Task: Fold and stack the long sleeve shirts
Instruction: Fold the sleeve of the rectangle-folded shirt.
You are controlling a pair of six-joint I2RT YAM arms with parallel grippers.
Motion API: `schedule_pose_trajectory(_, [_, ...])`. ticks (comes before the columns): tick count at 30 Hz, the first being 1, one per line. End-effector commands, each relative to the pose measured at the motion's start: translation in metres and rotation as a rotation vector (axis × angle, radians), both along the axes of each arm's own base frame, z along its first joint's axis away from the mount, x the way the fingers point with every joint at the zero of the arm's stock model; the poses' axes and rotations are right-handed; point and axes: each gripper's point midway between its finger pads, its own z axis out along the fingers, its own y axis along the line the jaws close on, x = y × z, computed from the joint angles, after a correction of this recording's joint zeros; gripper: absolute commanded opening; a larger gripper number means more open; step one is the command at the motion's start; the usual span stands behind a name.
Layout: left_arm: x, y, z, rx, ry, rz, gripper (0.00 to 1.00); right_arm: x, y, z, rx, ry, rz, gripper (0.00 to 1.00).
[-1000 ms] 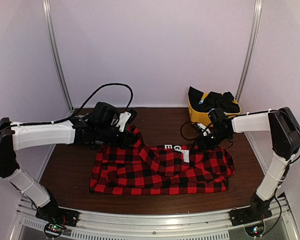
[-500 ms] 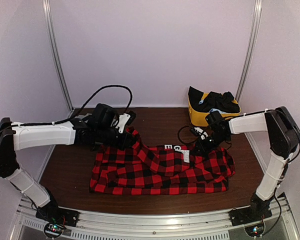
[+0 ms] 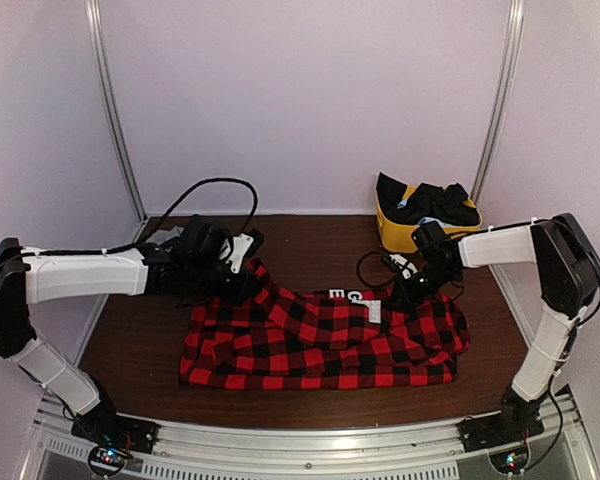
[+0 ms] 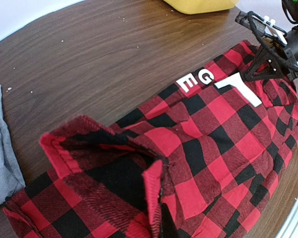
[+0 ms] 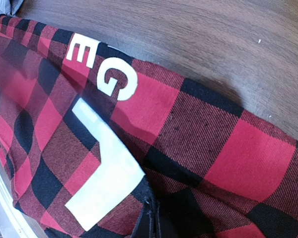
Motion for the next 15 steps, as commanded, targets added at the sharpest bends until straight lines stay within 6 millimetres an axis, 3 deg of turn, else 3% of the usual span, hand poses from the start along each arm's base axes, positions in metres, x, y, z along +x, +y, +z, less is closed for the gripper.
schedule_pose_trajectory(1, [0.007, 0.011, 0.01, -0.006, -0.043, 0.053, 0.0, 0.011, -0.005, 0.018, -0.008, -0.059, -0.019, 0.0])
schedule_pose_trajectory(8, [0.012, 0.017, 0.015, -0.009, -0.064, 0.084, 0.0, 0.012, -0.009, 0.017, -0.009, -0.057, -0.03, 0.0])
schedule_pose_trajectory(15, [0.019, 0.027, -0.008, 0.052, -0.056, 0.131, 0.0, 0.015, -0.013, 0.011, -0.012, -0.037, -0.069, 0.0])
